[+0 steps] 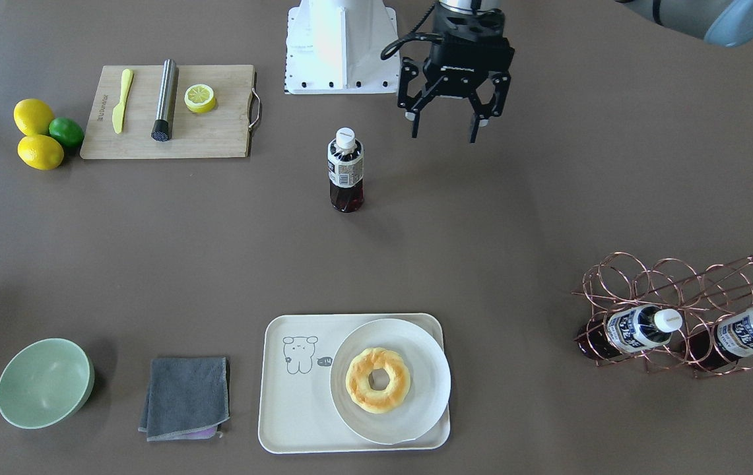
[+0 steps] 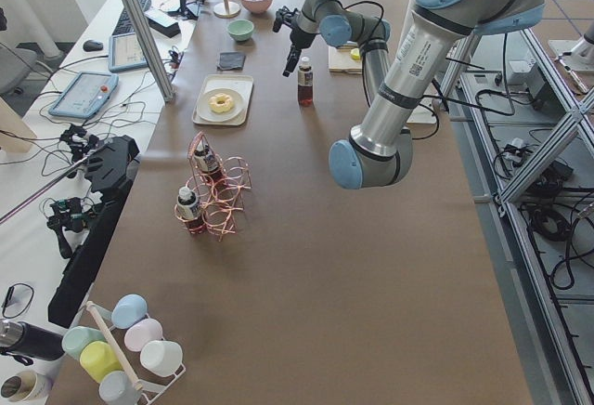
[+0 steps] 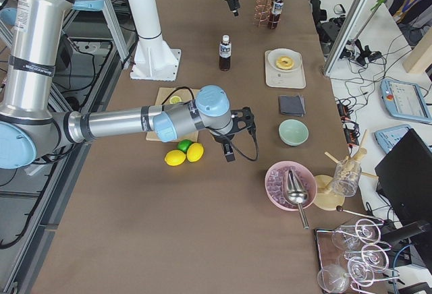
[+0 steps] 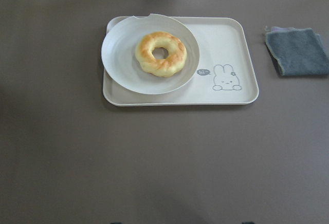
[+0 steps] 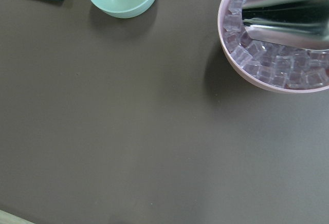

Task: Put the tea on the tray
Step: 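Open the left gripper and withdraw the left arm while the right arm moves in, then lower the right gripper over the standing bottle and grasp it, then lift the bottle with the right gripper and carry it over the tray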

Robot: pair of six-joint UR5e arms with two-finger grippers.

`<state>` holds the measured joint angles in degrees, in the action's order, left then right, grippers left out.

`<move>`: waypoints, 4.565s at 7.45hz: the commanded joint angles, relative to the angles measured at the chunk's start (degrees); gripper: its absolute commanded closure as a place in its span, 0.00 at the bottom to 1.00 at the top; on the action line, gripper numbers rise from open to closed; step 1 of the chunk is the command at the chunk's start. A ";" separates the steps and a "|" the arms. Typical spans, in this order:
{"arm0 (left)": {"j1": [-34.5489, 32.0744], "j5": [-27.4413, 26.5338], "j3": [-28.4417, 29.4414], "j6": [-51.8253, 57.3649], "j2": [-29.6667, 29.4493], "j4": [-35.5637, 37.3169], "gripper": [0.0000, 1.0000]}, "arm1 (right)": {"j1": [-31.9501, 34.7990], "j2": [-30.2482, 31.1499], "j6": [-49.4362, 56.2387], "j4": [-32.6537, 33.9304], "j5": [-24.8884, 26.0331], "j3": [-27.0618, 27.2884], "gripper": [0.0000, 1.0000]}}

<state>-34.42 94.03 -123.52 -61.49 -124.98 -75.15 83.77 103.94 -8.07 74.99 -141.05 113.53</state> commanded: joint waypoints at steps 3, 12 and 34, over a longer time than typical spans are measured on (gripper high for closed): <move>-25.13 25.12 -1.29 25.48 15.25 -0.08 0.04 | -9.39 -6.54 -16.14 0.07 1.30 4.32 0.00; -43.28 34.29 15.67 54.81 28.30 -13.79 0.03 | -57.26 -53.97 -68.02 36.49 39.11 10.67 0.00; -46.44 40.53 14.19 54.72 38.06 -24.87 0.03 | -53.65 -63.43 -61.46 32.24 41.74 -5.68 1.00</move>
<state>-80.81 134.56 -108.95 -6.80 -86.92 -100.02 26.59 40.73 -70.57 107.00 -98.02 107.77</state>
